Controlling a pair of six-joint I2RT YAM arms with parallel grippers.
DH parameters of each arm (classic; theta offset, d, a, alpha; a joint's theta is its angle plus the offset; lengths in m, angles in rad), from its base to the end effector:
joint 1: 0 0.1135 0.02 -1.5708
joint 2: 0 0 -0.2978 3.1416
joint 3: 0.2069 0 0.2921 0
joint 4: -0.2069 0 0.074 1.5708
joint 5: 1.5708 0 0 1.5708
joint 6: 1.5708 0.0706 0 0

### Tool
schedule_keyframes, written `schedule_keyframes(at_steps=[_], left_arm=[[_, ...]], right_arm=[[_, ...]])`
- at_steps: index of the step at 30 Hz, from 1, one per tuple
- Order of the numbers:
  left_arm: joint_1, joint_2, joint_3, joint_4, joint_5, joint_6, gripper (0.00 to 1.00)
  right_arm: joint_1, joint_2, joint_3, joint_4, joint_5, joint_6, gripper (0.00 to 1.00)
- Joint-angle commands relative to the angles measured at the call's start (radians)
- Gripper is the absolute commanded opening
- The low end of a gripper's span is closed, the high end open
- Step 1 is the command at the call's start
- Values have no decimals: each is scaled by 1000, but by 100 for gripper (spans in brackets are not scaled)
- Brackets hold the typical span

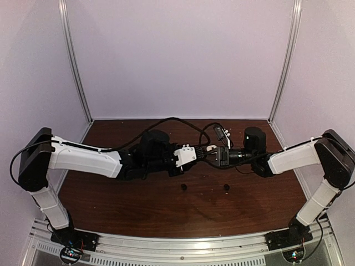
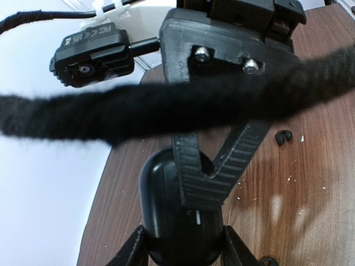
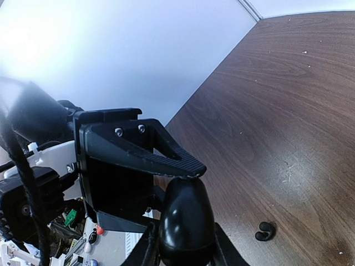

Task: Insert the wireless bluetooth earbuds into the charging case
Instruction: Pass from the left arm to the right

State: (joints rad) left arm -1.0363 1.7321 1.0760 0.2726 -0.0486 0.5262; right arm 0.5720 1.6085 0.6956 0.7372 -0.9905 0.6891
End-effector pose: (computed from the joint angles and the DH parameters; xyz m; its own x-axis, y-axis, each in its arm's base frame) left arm 0.2398 -0.3984 0.2265 0.2554 0.5534 -0.7928 0.8191 0.3118 0.4815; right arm 0.2745 0.2469 0.2019 -0.7424 -0.0633 -0.6670 -0.6700 0.0720 0.7389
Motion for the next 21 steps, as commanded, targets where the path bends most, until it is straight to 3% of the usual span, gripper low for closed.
schedule_keyframes(at_steps=[1, 5, 14, 21], left_arm=[[-3, -31, 22, 78, -6, 1, 23], [-4, -30, 22, 79, -3, 0, 25], [-4, -92, -24, 86, 19, -62, 58], [6, -180, -68, 28, 146, -168, 60]], right_arm=[[11, 12, -5, 51, -23, 11, 30], [11, 9, -2, 48, -25, 7, 24], [10, -49, 7, -8, -17, -82, 8], [11, -148, 17, -150, 16, -258, 6]])
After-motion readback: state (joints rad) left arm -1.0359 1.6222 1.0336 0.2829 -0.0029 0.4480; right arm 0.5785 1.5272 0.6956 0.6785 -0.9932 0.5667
